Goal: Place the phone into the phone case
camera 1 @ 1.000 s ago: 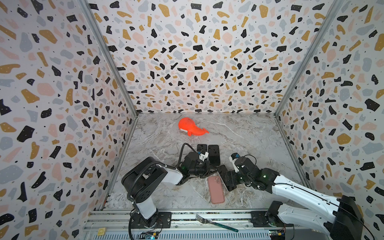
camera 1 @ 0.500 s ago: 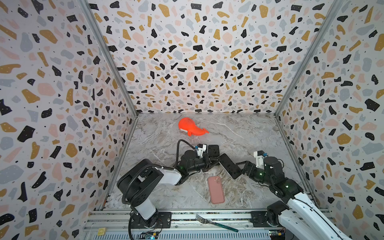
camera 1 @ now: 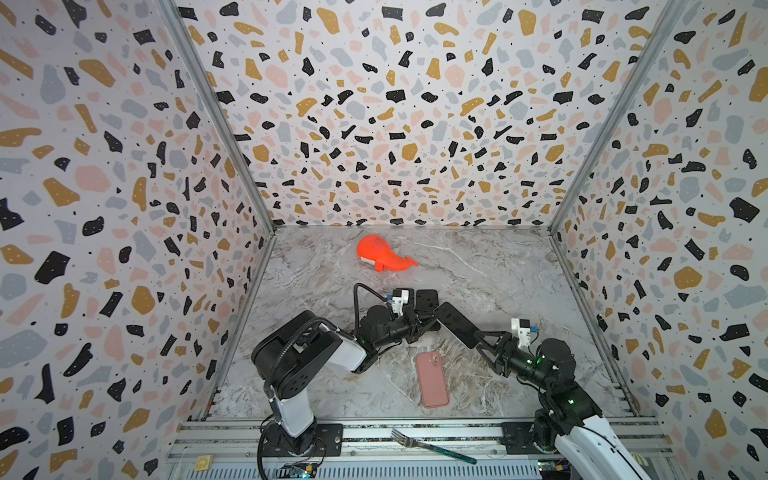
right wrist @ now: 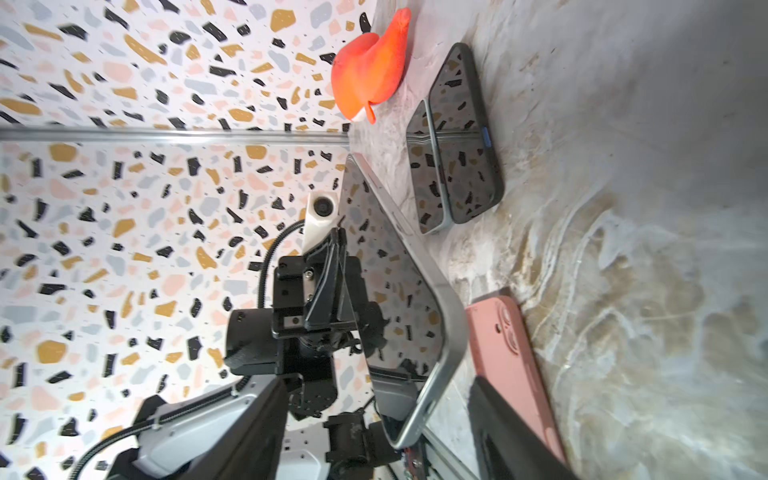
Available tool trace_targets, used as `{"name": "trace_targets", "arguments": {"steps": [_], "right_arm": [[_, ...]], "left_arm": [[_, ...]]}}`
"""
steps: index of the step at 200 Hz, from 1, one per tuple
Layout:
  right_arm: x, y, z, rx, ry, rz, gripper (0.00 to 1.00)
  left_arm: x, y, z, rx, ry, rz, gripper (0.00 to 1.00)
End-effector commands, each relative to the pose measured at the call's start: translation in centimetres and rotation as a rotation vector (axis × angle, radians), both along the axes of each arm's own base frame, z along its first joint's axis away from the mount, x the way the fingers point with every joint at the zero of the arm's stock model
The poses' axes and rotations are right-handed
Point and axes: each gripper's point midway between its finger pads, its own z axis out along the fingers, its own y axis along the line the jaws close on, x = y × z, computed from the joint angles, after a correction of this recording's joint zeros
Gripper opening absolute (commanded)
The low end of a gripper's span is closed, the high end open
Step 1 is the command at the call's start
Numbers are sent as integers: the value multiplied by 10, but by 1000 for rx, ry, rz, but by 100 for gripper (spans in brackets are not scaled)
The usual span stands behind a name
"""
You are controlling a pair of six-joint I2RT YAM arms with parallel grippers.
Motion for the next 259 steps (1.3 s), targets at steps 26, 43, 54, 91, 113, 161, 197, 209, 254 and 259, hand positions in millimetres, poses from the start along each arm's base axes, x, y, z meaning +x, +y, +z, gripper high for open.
{"name": "trace_targets", "arguments": {"steps": [26,43,54,91,113,161,197,209,254,259], "right_arm": [[8,-6,21,150,-52,-76,49],[10,-8,19,143,-62,-89,44],[11,-9,19,147,-71,-93,43],[13,-9,22,156,-98,-97,32],[13,-6,24,159,-101,-79,28],[13,-5,25,161,-106,-68,17],[15,-6,27,164,-117,-80,10],[15,-6,28,164,-118,-80,9],[18,-14,24,168,-87,-109,1],[19,-15,23,167,-86,-113,1]], "left_arm": [[-1,1,38,-160,-69,8,0],[-2,2,40,-169,-67,7,0],[-3,3,41,-170,-69,9,0],[-4,4,40,-166,-68,9,0],[-4,5,41,-168,-71,10,0],[-4,5,40,-165,-68,10,0],[-4,4,40,-157,-71,9,0],[-4,4,40,-145,-77,7,0],[-12,7,27,-8,-123,-14,27],[-13,8,24,18,-129,-18,33]]}}
